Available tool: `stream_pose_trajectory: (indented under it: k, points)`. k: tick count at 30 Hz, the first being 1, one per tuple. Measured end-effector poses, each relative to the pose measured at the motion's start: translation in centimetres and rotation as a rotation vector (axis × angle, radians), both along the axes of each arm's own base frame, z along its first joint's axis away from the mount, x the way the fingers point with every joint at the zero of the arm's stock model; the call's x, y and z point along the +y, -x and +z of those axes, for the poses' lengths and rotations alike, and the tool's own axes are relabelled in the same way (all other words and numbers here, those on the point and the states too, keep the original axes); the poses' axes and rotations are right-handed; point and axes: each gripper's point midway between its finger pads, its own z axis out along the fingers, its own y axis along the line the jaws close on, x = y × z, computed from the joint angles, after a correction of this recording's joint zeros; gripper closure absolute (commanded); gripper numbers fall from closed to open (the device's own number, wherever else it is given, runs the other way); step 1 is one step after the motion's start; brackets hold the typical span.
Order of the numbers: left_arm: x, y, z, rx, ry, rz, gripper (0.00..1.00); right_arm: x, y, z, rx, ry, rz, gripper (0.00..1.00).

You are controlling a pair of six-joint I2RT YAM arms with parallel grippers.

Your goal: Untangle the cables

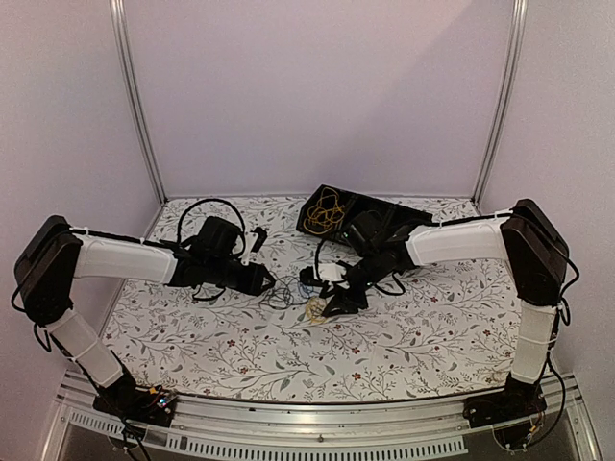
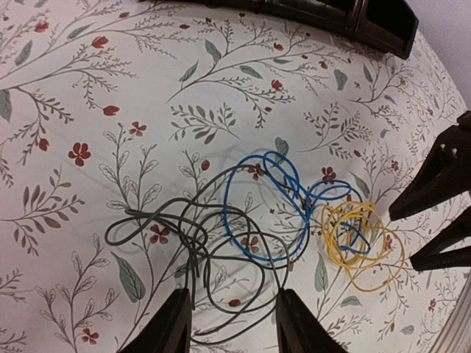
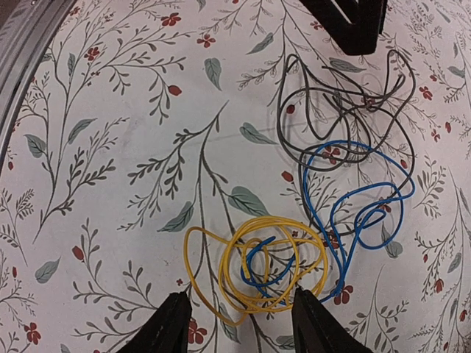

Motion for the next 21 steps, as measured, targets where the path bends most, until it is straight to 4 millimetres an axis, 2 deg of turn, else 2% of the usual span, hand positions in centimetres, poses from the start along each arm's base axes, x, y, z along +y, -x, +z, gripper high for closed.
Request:
stream_pose_trajectory:
  k: [9, 15, 18, 21]
  points:
    - [-0.4, -0.1, 0.3, -0.008, 0.018, -0.002, 0.57, -0.2, 0.1, -1.1, 0.010, 0.033, 0.014, 0.61]
    - [-0.5, 0.0, 0.3, -0.008, 0.018, -0.003, 0.58, -0.4, 0.1, -2.2, 0.021, 0.059, 0.019, 0.92]
    - [-0.6, 0.0, 0.4, -0.010, 0.020, -0.006, 0.57, -0.4, 0.1, -2.1, 0.027, 0.063, 0.015, 0.99]
    - [-1.2, 0.1, 0.7, -0.028, 0.029, -0.023, 0.52, -0.2, 0.0, -1.6, 0.033, 0.060, 0.011, 1.00]
